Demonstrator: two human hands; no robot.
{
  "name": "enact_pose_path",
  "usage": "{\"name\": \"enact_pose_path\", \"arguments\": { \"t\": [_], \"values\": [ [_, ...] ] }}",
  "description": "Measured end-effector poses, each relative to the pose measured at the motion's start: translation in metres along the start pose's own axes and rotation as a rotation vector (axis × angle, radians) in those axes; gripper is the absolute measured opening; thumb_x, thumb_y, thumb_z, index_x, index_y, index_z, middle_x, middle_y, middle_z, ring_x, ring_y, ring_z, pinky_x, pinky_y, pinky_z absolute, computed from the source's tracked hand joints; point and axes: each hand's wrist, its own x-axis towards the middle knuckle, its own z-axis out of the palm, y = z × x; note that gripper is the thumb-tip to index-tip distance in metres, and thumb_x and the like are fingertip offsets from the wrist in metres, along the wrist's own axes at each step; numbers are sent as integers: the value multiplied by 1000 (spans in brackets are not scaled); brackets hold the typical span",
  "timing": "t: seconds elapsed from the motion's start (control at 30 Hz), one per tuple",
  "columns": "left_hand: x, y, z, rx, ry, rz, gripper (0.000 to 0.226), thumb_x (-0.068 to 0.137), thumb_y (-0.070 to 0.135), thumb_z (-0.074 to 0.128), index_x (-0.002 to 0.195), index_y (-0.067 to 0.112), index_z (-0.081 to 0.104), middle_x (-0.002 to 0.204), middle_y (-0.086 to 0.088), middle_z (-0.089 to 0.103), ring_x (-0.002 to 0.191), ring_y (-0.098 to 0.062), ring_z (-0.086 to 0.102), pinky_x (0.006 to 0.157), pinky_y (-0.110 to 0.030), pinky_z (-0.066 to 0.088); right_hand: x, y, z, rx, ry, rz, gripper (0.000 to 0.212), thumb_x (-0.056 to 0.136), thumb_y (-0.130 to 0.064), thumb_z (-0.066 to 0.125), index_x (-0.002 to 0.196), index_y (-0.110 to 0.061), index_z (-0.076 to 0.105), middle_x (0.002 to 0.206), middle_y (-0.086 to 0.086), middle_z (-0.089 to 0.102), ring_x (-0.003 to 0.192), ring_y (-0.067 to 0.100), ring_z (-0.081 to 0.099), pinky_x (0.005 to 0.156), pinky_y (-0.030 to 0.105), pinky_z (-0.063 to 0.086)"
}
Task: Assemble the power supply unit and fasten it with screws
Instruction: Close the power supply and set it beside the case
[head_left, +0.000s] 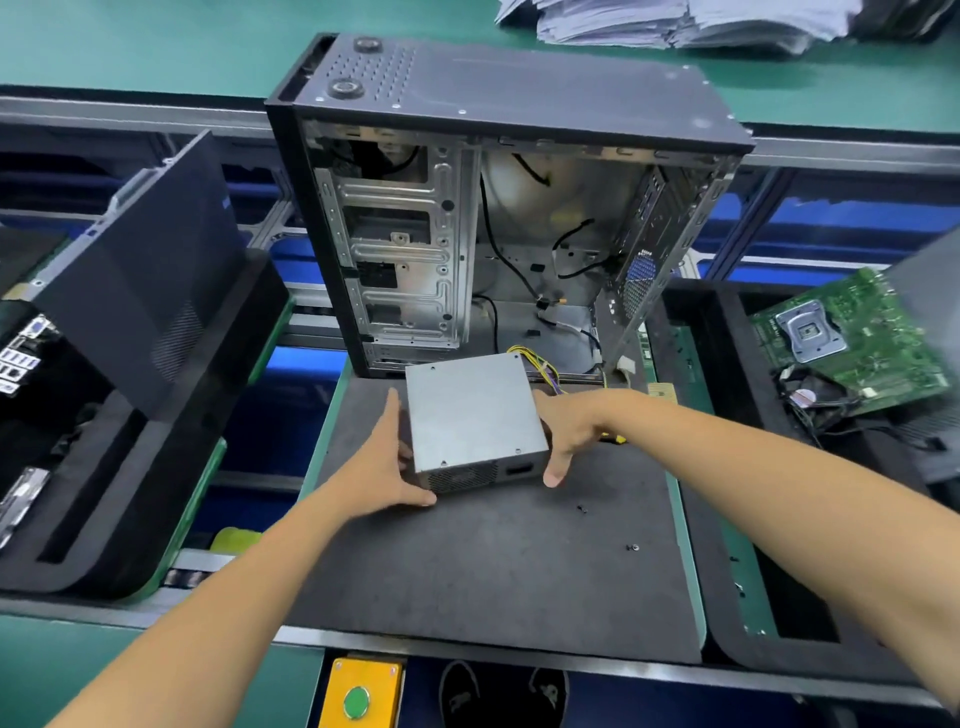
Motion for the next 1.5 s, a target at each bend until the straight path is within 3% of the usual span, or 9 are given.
{"name": "enact_pose_path", "arguments": {
  "t": [0.1,0.27,0.43,0.6,0.7,0.8,0.97,1.2,1.5],
  "values": [
    [7,4,-9,22,-45,56,155,46,35,94,141,54,-27,134,20,42,102,-2,54,88,-23,50,6,5,3,-21,168,-128,114,58,-19,91,144,-16,17,140,2,40,128,28,43,105,42,39],
    [14,7,-14,23,-116,113,158,42,34,95,140,55,-28,122,64,3,96,35,31,75,8,31,6,13,-2,100,188,-203,128,56,-16,90,146,-30,-1,131,-6,38,112,18,45,88,29,40],
    [20,3,-31,-136,-337,-17,136,52,25,87,149,49,-6,128,13,54,107,-5,59,92,-20,49,3,25,-9,923,-269,-206,77,72,-6,66,140,-27,37,141,3,51,114,24,57,91,33,50],
    [16,9,-31,-459,-382,-18,103,61,36,85,147,36,28,141,15,52,130,-13,49,105,-29,40,22,-1,-4,1031,26,93,46,91,-62,48,107,-22,63,112,4,69,99,24,66,90,41,52],
    [24,25,-19,-698,-120,-109,42,95,52,48,130,31,52,126,15,64,128,-11,52,104,-30,40,32,-18,0,1068,171,168,44,89,-68,45,92,-27,62,95,-9,70,75,8,64,62,26,46],
    [37,45,-3,-854,118,-287,64,90,70,38,126,23,59,123,6,67,114,-14,62,107,-38,43,40,-23,2,1173,213,161,40,86,-64,56,94,-26,63,80,-10,73,73,8,69,64,27,54],
    [47,62,8,-733,301,-470,86,81,77,46,135,10,51,130,-4,57,107,-27,63,94,-43,53,46,-27,14,1270,281,152,57,80,-63,64,111,-15,65,107,2,72,93,23,71,86,43,57],
    [43,63,13,-695,411,-371,50,86,68,51,90,20,61,94,6,67,79,-11,67,56,-25,50,47,-23,29,1128,457,136,76,74,-77,55,111,-12,66,111,3,69,102,26,65,96,41,51],
    [46,66,11,-279,568,-387,73,88,71,34,99,5,63,99,-7,57,91,-28,55,77,-34,39,50,-23,29,821,637,228,83,82,-79,36,112,-8,64,110,6,65,102,28,60,89,37,47]
  ]
}}
